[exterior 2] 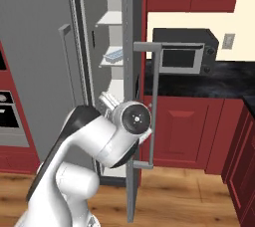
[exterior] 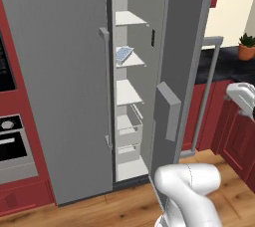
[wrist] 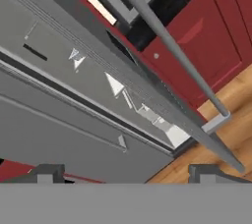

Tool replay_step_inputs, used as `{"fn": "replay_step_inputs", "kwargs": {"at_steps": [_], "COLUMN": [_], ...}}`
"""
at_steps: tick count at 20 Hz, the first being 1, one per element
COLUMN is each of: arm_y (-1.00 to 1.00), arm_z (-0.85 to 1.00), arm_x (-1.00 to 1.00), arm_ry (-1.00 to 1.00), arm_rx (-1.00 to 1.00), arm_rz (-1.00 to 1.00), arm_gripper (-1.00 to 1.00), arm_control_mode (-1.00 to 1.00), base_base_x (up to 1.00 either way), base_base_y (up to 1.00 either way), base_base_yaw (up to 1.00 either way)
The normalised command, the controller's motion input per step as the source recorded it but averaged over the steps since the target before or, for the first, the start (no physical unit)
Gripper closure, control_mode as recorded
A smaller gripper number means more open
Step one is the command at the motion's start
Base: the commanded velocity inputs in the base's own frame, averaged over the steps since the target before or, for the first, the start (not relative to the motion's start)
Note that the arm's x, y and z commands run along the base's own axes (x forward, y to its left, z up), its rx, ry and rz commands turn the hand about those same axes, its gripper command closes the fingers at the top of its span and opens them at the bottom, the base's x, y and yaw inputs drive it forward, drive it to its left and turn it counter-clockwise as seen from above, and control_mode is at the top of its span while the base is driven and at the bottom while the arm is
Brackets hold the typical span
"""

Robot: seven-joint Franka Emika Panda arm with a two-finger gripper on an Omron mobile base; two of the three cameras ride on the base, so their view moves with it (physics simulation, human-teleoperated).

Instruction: The ice cube tray has been filled with water. Take the tray and place it in the freezer to make ice. Close the freezer door after placing the tray.

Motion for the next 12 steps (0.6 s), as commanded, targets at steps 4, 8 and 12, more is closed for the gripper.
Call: {"fn": "replay_step_inputs", "kwargs": {"at_steps": [4,8,12], "arm_y": [-0.56,-0.21,-0.05], "arm_z": [-0.21,-0.21,-0.16], "arm_x": [0.0,0.0,0.0], "arm_ry": [-0.01,0.0,0.0], "arm_rx": [0.33,0.34,0.38], "arm_rz": [0.0,-0.06,-0.02], "arm_gripper": [-1.0,-1.0,-1.0], "arm_control_mode": [-1.0,-1.0,-1.0], "base_base_x": [0.0,0.0,0.0], "base_base_y": [0.0,0.0,0.0], "base_base_yaw": [0.0,0.0,0.0]}}
